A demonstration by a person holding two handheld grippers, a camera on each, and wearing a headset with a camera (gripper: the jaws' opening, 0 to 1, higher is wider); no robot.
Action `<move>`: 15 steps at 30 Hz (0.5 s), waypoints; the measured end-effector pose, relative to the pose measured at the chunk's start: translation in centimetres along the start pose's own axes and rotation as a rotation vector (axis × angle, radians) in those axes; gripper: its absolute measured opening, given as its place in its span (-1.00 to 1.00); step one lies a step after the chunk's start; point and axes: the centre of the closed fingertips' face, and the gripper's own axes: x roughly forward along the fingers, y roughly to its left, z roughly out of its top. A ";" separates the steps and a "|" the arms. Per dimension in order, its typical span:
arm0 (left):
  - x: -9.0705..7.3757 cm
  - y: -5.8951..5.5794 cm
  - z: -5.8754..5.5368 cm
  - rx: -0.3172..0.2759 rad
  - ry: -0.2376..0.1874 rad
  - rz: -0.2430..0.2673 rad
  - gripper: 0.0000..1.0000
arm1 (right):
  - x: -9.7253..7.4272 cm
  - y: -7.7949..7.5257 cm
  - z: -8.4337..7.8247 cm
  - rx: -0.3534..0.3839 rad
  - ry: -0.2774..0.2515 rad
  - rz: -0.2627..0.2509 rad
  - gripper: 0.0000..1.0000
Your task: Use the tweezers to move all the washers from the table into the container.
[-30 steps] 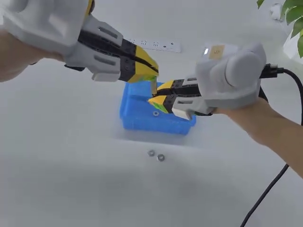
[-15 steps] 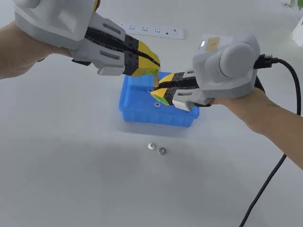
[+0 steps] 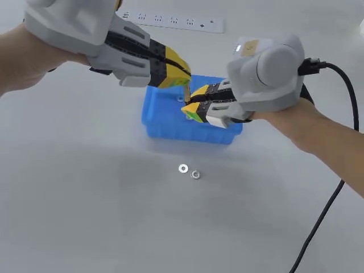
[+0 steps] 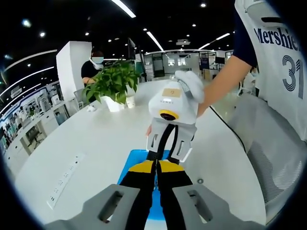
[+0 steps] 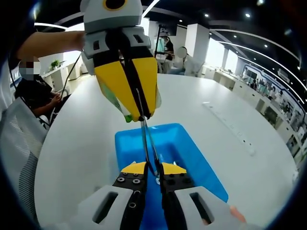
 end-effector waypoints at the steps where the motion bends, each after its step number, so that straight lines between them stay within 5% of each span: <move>1: 0.1 0.0 -0.2 -0.002 0.002 -0.001 -0.89 | 0.1 0.0 -0.1 0.004 0.002 0.002 -0.79; 15: 0.8 -0.3 -0.6 -0.033 0.010 0.007 -0.89 | 0.9 -0.2 -0.9 0.038 0.027 -0.006 -0.78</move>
